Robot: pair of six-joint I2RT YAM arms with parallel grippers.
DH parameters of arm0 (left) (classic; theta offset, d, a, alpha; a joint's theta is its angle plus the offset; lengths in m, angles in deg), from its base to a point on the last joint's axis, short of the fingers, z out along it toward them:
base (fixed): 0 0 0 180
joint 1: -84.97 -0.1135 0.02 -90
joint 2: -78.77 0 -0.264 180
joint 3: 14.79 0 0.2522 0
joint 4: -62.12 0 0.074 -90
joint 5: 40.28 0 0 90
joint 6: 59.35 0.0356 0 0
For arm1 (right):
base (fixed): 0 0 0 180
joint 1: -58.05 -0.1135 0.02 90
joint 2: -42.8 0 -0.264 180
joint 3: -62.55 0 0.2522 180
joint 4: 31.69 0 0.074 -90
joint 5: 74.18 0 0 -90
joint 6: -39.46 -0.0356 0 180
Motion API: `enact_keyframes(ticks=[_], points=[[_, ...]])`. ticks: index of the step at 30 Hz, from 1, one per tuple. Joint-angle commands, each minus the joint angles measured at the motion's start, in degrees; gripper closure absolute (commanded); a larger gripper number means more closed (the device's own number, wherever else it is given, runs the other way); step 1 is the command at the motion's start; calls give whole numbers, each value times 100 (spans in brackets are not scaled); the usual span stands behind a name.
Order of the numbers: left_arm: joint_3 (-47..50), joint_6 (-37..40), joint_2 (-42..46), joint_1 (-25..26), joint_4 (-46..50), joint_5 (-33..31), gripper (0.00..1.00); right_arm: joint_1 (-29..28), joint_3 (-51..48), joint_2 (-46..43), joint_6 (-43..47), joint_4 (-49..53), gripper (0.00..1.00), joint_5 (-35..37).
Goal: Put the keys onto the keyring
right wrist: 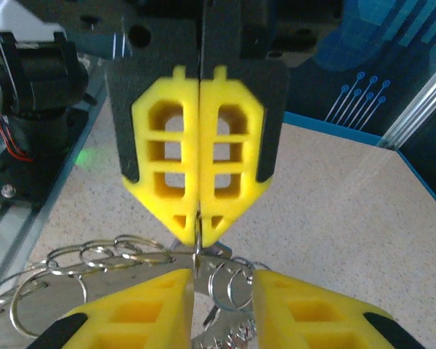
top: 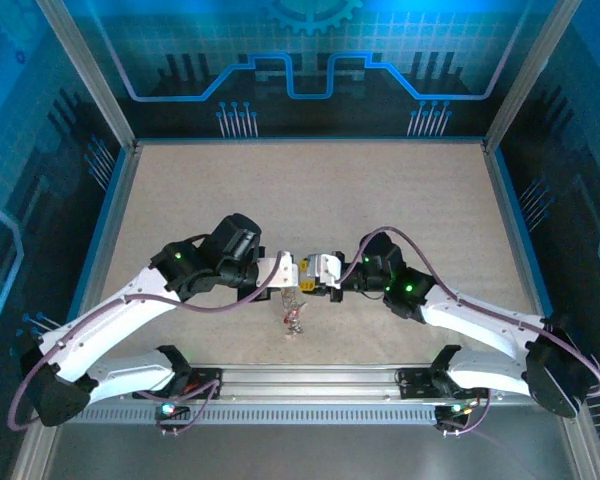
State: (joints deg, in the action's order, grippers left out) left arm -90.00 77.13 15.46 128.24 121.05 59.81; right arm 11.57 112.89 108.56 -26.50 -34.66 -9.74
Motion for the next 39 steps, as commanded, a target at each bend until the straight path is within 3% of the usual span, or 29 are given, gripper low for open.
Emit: enact_keyframes(ticks=[1, 15, 18, 22, 26, 36, 39], points=[[-267, -73, 8, 41, 31, 189, 100, -24, -25, 136, -375, -410, 73, -285], [-104, -151, 196, 43, -385, 398, 100, -37, -105, 297, -594, -610, 77, -409], [-91, -104, 188, 43, -443, 404, 100, -37, -122, 293, -588, -568, 82, -395], [-78, -158, 219, 42, -479, 450, 100, -41, -51, 384, -631, -588, 100, -480], [123, -209, 373, 44, -630, 310, 100, -43, -132, 399, -724, -879, 100, -540], [1495, -1000, 1601, 8, -1708, -50, 67, -27, -616, 236, -1197, -2182, 100, -110], [1937, -1145, 1714, -31, -2629, -156, 64, -29, -702, 275, -1265, -2480, 100, -212]])
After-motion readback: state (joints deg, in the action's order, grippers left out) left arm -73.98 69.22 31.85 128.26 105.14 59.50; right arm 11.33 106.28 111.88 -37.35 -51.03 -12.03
